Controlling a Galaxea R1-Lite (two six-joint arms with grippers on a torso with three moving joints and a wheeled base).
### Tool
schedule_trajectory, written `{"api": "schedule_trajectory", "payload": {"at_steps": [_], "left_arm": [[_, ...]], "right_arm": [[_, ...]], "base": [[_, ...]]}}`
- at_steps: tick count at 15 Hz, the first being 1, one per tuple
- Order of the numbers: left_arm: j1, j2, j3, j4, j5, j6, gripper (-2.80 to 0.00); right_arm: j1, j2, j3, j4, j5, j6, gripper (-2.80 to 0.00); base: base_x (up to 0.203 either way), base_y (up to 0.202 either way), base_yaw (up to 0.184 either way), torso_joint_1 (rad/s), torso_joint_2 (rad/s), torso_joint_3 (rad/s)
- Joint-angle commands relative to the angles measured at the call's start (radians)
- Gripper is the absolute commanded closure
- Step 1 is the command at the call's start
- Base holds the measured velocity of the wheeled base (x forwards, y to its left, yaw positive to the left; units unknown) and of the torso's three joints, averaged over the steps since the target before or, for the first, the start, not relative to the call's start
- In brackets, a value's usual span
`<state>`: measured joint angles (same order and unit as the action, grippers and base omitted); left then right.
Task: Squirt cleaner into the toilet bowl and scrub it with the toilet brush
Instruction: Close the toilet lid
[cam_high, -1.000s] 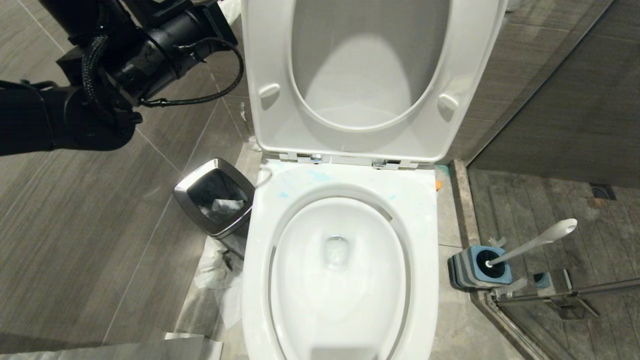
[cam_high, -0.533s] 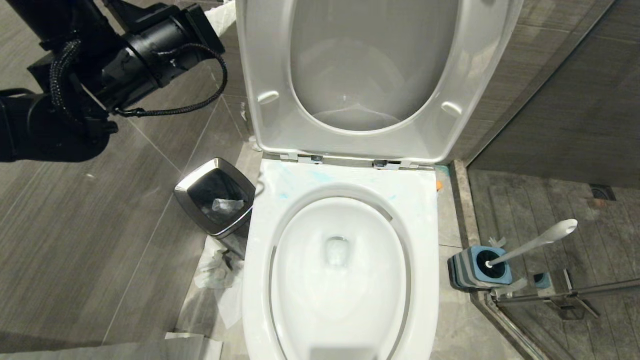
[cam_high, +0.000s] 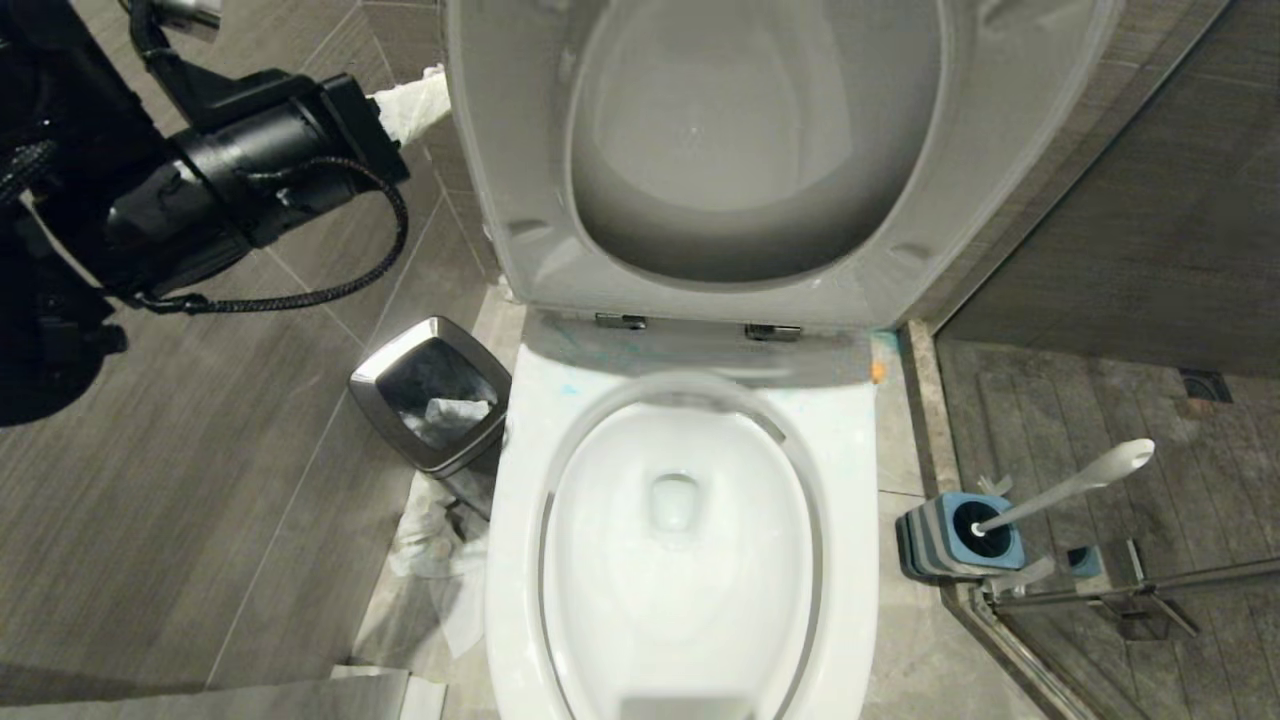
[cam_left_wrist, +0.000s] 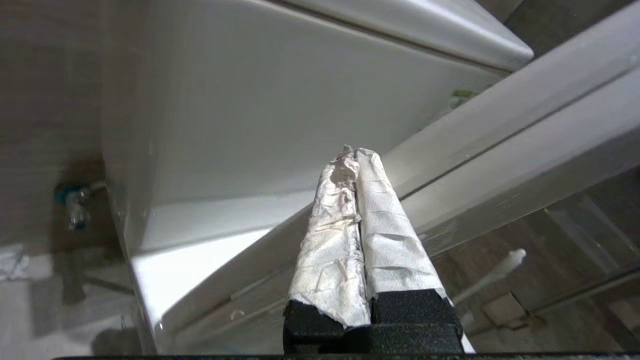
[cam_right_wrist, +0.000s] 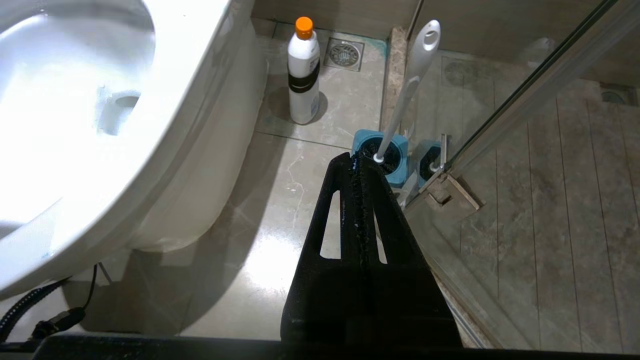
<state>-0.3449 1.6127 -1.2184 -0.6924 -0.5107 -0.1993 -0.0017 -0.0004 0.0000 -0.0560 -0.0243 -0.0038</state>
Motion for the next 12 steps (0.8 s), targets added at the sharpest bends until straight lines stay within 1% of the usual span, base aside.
{"api": "schedule_trajectory", "payload": {"at_steps": [1,5,7,8,9,10,12], "left_arm": [[0.000,-0.055,0.048,-0.005,-0.002,-0.003,0.00],[-0.001,-0.163,0.134,0.007,0.000,-0.009,0.00],[-0.007,-0.250,0.161,0.067,0.002,-0.046,0.00],[-0.010,-0.298,0.159,0.130,0.003,-0.063,0.00],[-0.012,-0.346,0.147,0.223,0.002,-0.077,0.00],[-0.014,-0.389,0.113,0.343,0.001,-0.089,0.00],[-0.016,-0.439,0.023,0.528,-0.003,-0.109,0.00]], "right_arm": [[0.000,0.000,0.025,-0.001,0.000,-0.001,0.00],[0.000,0.000,0.026,-0.001,0.000,-0.001,0.00],[0.000,0.000,0.025,-0.001,0.000,-0.001,0.00],[0.000,0.000,0.025,-0.001,0.000,-0.001,0.00],[0.000,0.000,0.025,-0.001,0.000,-0.001,0.00],[0.000,0.000,0.025,-0.001,0.000,-0.001,0.00],[0.000,0.000,0.025,-0.001,0.000,-0.001,0.00]], "base": [[0.000,0.000,0.000,0.000,0.00,0.000],[0.000,0.000,0.000,0.000,0.00,0.000],[0.000,0.000,0.000,0.000,0.00,0.000],[0.000,0.000,0.000,0.000,0.00,0.000],[0.000,0.000,0.000,0.000,0.00,0.000],[0.000,0.000,0.000,0.000,0.00,0.000],[0.000,0.000,0.000,0.000,0.00,0.000]]}}
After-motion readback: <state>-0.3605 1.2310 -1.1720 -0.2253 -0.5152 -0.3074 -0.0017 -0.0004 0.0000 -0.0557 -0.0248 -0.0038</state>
